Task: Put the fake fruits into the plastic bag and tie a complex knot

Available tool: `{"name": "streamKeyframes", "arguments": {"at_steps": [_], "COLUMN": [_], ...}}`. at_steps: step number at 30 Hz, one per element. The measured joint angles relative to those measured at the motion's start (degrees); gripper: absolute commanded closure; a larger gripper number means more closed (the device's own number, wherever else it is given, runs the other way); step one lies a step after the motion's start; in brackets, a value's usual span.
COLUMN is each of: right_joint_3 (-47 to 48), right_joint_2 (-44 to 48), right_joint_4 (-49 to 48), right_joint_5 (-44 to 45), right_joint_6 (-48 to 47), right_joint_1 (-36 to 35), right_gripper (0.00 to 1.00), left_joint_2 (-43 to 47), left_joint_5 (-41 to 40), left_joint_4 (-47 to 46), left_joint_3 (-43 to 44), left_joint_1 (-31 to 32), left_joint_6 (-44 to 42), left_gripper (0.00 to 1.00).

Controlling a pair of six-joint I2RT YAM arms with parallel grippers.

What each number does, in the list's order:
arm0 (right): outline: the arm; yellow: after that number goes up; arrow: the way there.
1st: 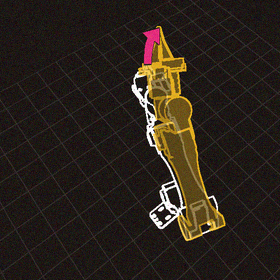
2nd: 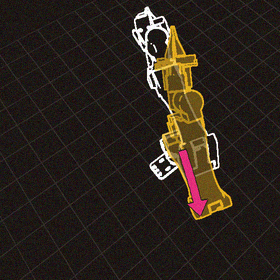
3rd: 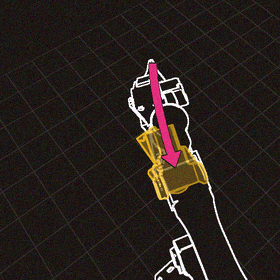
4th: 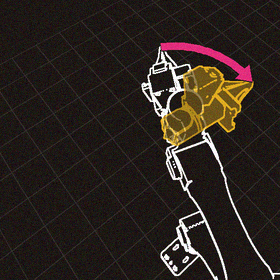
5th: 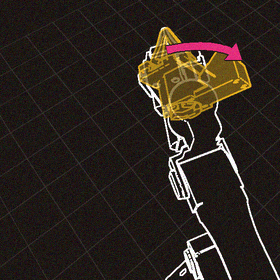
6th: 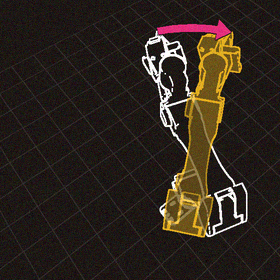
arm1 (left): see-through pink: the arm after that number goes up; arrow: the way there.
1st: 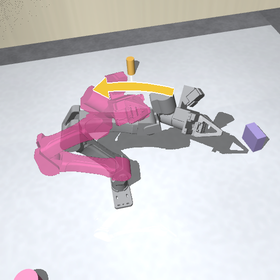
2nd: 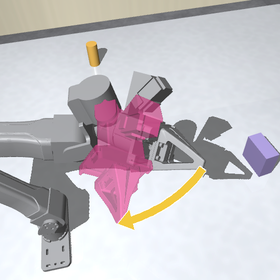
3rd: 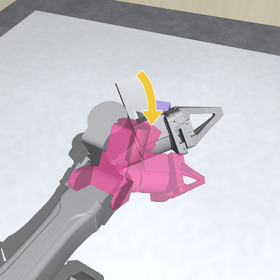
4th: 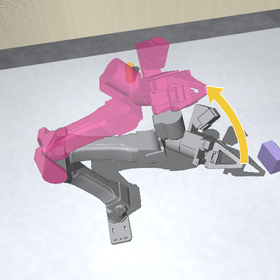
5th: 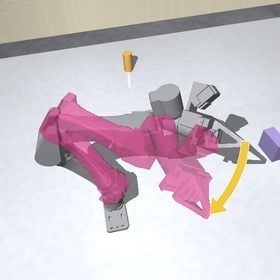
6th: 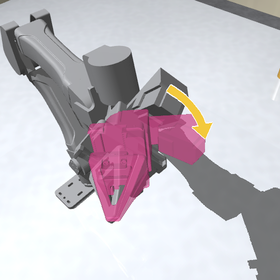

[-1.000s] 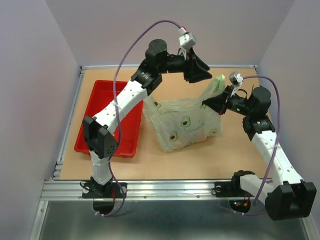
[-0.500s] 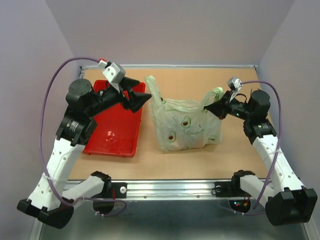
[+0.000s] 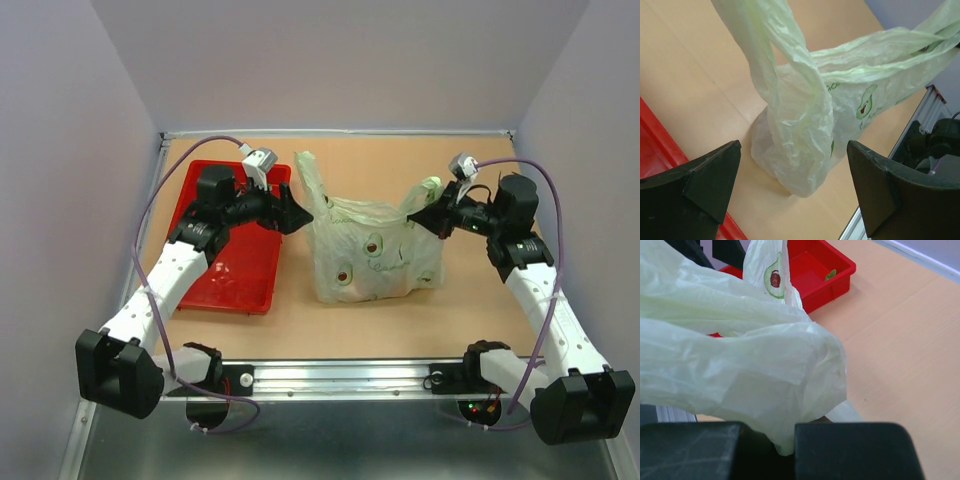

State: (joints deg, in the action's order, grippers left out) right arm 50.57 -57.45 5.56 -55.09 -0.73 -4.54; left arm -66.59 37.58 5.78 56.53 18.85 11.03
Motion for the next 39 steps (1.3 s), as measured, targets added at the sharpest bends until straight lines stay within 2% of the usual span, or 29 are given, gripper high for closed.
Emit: {"name": "streamKeyframes", "arguments": {"at_steps": [6, 11, 22, 34, 39], "right_joint_3": [0.0, 0.0, 0.0, 0.02, 0.02], "right_joint_2": [0.02, 0.02, 0.11, 0.13, 0.15], "right_joint_4": [1.57, 2.19, 3.65, 5.84, 6.56], "right_joint_5": [-0.63, -0.92, -1.29, -1.99, -2.19], "right_joint_6": [-1.46, -2.25, -5.11, -8.37, -9.51], "right_joint_1": [0.0, 0.0, 0.0, 0.0, 0.0], "right_gripper": [1.0, 0.99, 1.0, 1.0, 1.0], "left_joint_2": [-2.12, -4.59, -4.9, -6.05, -10.1], "left_joint_5": [1.7, 2.64, -11.8, -7.32, -7.96], "left_joint_4": [-10.56, -16.37, -14.88, -18.64, -20.2], "left_joint_3": [0.0, -0.09, -0.59, -1.16, -1.11], "left_joint_1": [0.74, 4.42, 4.68, 6.49, 7.82], "left_joint_6": [4.87, 6.36, 3.63, 5.77, 7.82], "left_gripper": [0.01, 0.01, 0.01, 0.01, 0.01]}}
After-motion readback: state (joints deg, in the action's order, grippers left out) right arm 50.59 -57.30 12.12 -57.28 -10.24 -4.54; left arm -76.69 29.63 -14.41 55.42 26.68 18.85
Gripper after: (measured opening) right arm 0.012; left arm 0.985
